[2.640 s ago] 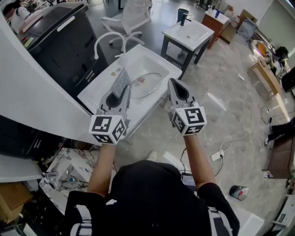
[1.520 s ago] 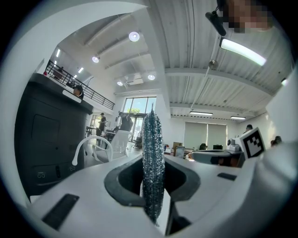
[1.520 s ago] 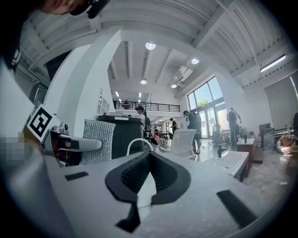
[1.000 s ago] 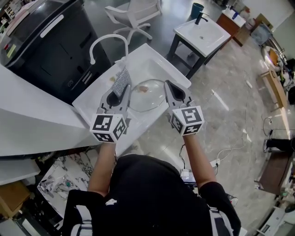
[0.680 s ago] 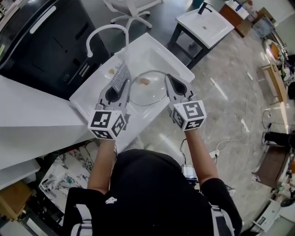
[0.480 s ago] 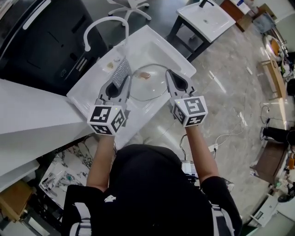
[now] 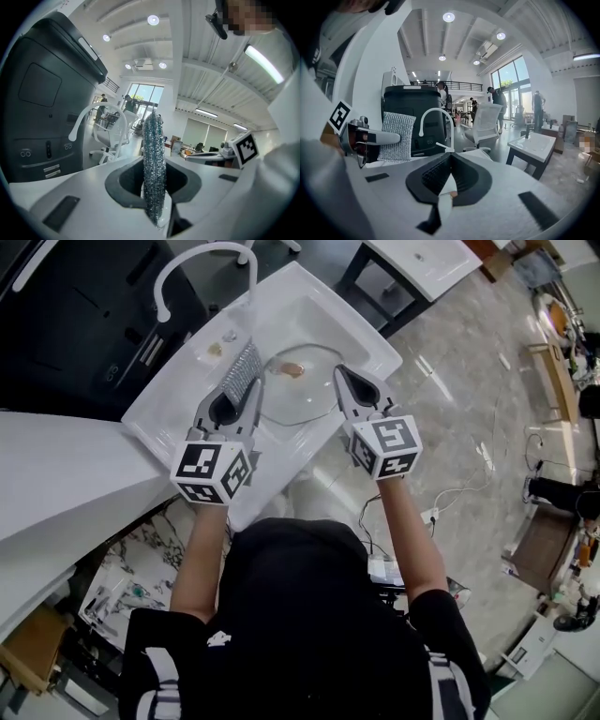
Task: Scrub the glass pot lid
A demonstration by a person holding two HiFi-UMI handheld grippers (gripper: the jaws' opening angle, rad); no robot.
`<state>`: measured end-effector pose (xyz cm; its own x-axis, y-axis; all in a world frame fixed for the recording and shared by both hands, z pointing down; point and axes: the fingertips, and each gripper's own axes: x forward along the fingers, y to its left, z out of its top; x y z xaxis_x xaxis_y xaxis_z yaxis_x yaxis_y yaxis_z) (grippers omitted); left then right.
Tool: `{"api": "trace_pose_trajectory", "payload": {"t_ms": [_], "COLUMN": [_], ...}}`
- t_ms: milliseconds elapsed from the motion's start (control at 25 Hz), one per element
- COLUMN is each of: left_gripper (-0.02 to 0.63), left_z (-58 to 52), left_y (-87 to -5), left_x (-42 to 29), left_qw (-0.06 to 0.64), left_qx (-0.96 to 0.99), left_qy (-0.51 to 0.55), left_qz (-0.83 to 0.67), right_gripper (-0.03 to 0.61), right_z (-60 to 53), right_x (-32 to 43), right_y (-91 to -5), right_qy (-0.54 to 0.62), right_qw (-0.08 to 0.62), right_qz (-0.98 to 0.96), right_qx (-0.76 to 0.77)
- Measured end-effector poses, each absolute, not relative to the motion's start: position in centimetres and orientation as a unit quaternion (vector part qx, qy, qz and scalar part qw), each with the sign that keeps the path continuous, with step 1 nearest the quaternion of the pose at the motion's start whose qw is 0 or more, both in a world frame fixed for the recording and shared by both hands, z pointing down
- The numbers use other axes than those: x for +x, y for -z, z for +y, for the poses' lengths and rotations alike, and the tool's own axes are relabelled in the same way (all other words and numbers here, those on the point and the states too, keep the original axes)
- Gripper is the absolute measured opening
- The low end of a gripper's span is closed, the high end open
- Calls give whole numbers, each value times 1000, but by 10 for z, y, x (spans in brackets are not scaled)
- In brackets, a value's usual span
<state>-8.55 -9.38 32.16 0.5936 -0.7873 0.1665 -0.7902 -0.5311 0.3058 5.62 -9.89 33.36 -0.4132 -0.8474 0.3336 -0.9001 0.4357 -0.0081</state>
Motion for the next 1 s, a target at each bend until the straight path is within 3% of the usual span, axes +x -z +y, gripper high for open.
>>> {"api": "trace_pose_trajectory", "payload": {"t_ms": [400, 1000], "left_gripper": [74, 74], "left_z": [-114, -133], "left_y": [-356, -426], "left_x": [-83, -75], "left_qw": [198, 260], "left_qx": [865, 829], "left_qy": [-27, -73], "left_qz": [-461, -489], "right_gripper": [-14, -14], "right_z": [-115, -119], "right_x": [60, 70], "right_y": [-374, -487], "right_qy": [-117, -196], "right_qw": [182, 341], "right_qz": [-847, -847], "right_qx": [486, 359]}}
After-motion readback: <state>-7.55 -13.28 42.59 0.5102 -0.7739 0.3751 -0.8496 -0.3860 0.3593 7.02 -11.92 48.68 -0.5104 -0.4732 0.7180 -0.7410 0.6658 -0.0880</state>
